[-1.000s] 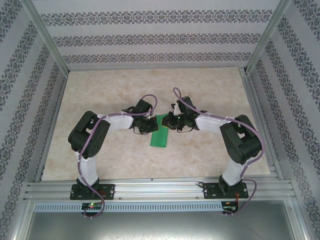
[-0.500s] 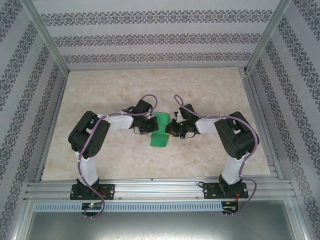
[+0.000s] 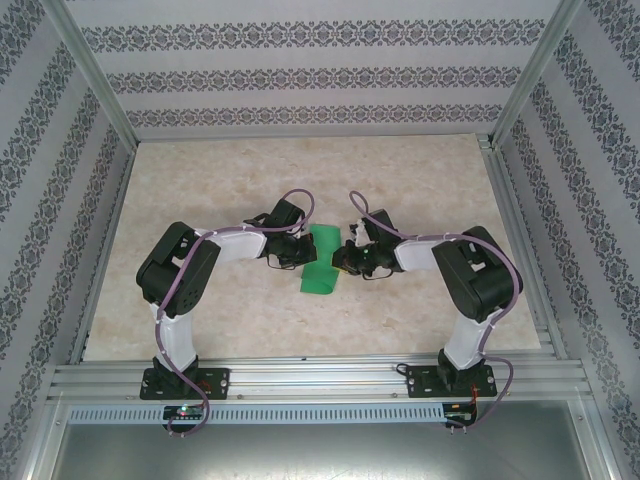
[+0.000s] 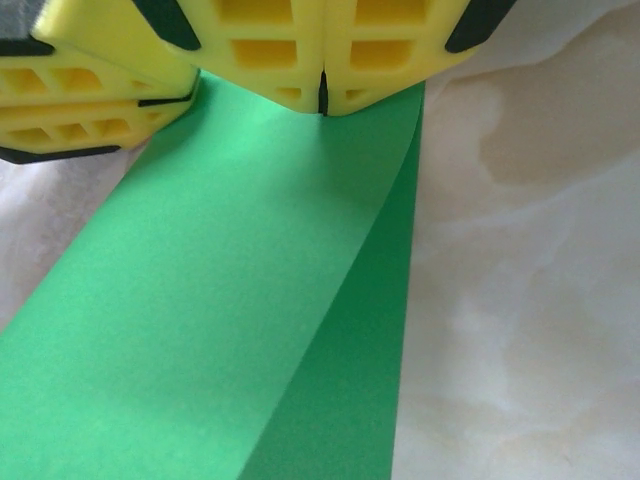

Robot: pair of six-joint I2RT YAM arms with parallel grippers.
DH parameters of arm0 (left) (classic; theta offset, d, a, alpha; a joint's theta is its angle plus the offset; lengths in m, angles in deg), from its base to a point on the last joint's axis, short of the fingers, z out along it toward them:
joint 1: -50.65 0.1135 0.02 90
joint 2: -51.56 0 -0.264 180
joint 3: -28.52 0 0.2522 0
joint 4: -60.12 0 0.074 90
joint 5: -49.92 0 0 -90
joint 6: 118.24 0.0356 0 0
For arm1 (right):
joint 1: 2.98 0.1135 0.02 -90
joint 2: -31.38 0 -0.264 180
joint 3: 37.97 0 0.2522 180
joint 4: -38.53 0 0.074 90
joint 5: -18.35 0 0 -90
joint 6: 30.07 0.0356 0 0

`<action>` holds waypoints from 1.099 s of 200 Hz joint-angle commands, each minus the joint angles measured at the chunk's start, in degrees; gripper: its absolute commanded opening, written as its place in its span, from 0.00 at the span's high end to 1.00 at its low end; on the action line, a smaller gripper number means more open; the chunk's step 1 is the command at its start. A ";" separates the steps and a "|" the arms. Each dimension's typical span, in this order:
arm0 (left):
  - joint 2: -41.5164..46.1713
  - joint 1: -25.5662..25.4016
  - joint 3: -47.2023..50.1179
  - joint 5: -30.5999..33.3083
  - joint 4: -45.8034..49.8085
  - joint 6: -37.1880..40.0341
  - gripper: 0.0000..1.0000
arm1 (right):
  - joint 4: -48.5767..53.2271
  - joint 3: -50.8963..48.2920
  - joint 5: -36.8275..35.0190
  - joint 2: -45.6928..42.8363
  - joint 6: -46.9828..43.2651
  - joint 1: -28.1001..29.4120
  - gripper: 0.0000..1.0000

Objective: Fold a paper plane with a square sheet of paper (pick it up from the middle)
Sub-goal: Fold the square sheet of paper in half at the center of the table.

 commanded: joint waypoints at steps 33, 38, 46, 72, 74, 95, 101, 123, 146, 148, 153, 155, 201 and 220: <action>-2.90 -0.87 2.32 2.42 3.57 0.85 1.00 | -5.45 -2.12 3.87 -1.87 2.84 0.32 0.87; -2.92 -0.86 2.31 2.50 3.59 0.96 1.00 | -5.64 -2.40 4.00 -1.41 3.03 0.32 0.87; -2.89 -0.85 2.37 2.55 3.57 0.93 1.00 | -5.70 -2.64 4.02 -0.59 3.09 0.41 0.87; -3.16 -0.86 2.31 2.40 3.64 1.06 1.00 | -6.36 -4.38 3.02 1.66 2.65 0.51 0.87; -3.11 -0.86 2.30 2.34 3.65 1.10 1.00 | -6.28 -4.61 2.83 1.73 2.53 0.50 0.87; -3.01 -0.85 2.43 2.65 3.83 1.19 1.00 | -5.66 -6.06 1.17 2.56 1.55 0.28 0.87; -3.03 -0.85 2.38 2.63 3.75 1.15 1.00 | -5.35 -6.20 0.94 2.71 1.37 0.24 0.87; -3.15 -0.85 2.34 2.50 3.74 1.12 1.00 | -4.72 -6.17 0.79 1.83 1.26 0.23 0.87; -3.13 -0.85 2.27 2.53 3.92 1.15 1.00 | -3.03 -4.97 0.83 -1.52 1.05 0.53 0.87; -3.17 -0.85 2.29 2.52 3.92 1.18 1.00 | -2.83 -4.87 0.83 -1.90 0.97 0.64 0.87; -3.20 -0.85 2.26 2.58 3.94 1.13 1.00 | -2.45 -4.57 0.91 -2.63 0.85 0.74 0.87; -3.16 -0.85 2.26 2.51 3.93 1.18 1.00 | -2.25 -4.44 0.92 -2.90 0.87 0.80 0.87; -3.12 -0.90 1.62 2.31 3.83 0.93 1.00 | -1.77 -3.29 1.58 -4.51 1.44 2.47 0.86; -3.31 -0.85 1.51 2.39 4.01 1.19 1.00 | -1.45 -3.30 0.80 -3.21 1.27 2.91 0.86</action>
